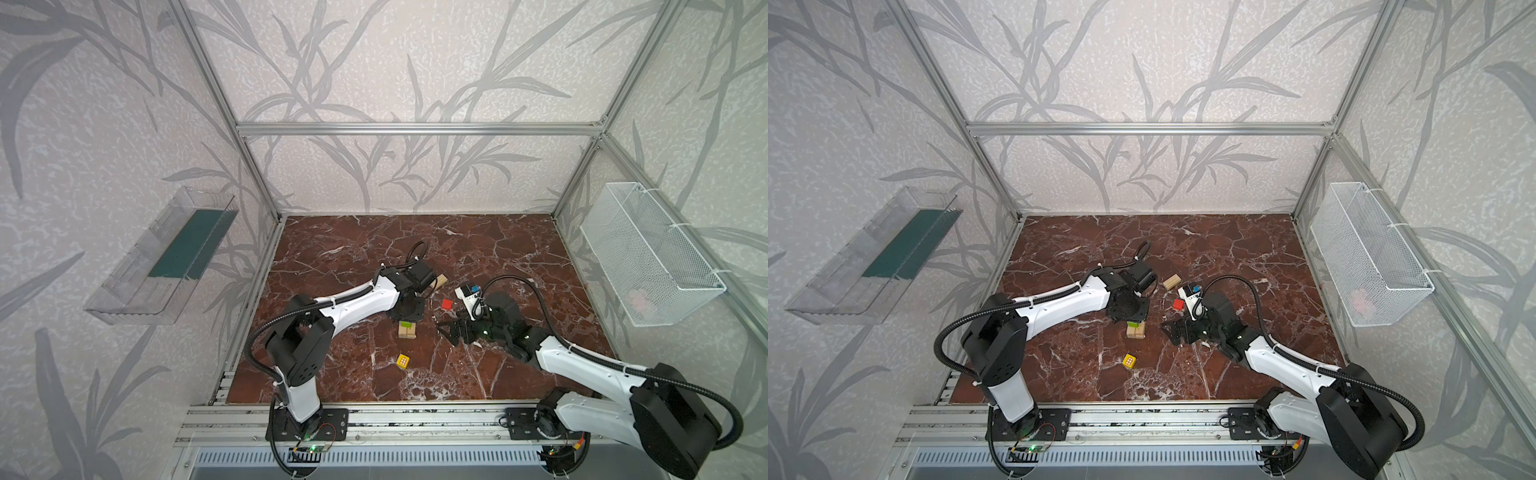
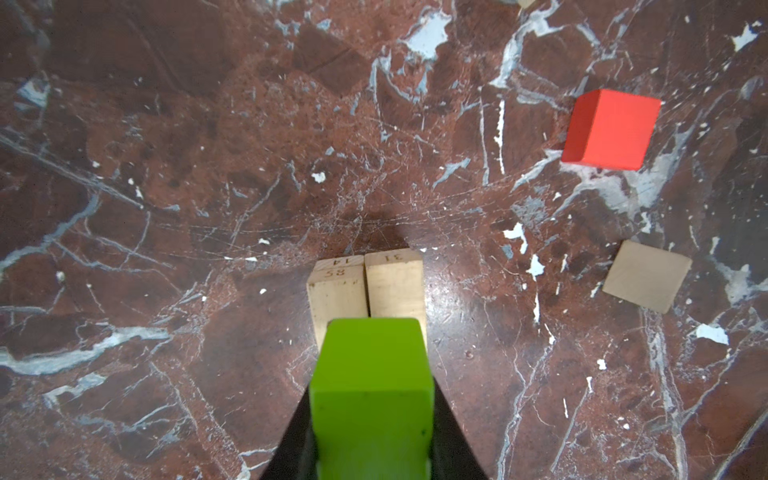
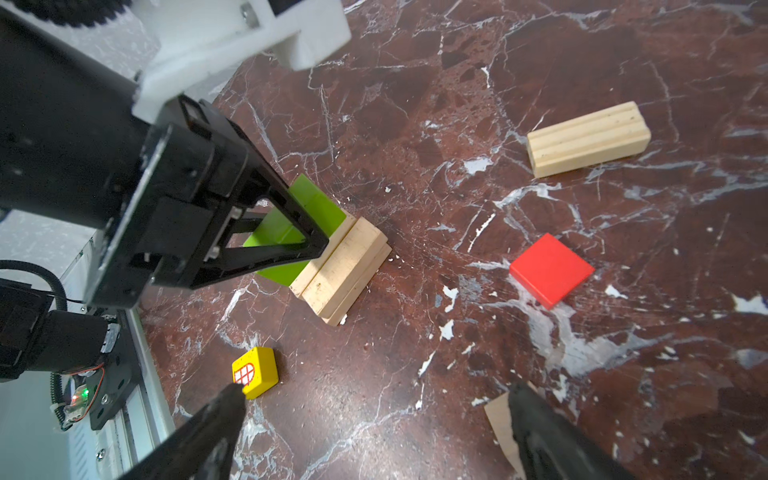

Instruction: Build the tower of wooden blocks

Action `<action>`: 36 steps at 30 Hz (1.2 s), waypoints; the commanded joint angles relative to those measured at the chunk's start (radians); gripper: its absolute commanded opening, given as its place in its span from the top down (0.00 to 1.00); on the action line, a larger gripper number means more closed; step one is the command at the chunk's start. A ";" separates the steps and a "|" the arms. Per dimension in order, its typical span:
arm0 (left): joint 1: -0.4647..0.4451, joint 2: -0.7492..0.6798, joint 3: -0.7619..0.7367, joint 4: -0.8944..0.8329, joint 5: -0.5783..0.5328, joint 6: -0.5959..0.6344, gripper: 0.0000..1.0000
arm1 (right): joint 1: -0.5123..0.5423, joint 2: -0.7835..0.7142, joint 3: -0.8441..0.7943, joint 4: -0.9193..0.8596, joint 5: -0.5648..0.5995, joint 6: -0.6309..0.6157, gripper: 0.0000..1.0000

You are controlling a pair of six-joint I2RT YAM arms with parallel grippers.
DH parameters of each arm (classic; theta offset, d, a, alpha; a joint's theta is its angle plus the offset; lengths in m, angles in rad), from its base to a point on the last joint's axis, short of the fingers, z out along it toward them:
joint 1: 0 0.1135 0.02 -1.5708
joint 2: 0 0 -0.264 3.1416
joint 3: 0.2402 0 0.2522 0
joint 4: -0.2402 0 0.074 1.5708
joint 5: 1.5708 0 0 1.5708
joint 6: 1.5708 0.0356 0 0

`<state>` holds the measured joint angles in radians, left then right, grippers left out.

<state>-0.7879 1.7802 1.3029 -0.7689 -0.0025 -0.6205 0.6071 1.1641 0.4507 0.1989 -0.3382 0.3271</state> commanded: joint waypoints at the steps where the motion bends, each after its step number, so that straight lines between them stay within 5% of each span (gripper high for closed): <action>1: -0.013 0.017 0.030 -0.008 -0.041 -0.005 1.00 | -0.004 -0.024 -0.006 0.019 0.017 -0.007 0.02; 17: -0.014 0.074 0.055 -0.020 -0.044 -0.013 0.98 | -0.005 -0.035 -0.006 0.014 0.028 -0.010 0.00; 36: -0.016 0.097 0.054 -0.018 -0.031 -0.024 0.76 | -0.004 -0.050 -0.010 0.010 0.035 -0.011 0.00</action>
<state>-0.7979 1.8622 1.3270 -0.7719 -0.0277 -0.6289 0.6071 1.1397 0.4492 0.1986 -0.3145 0.3241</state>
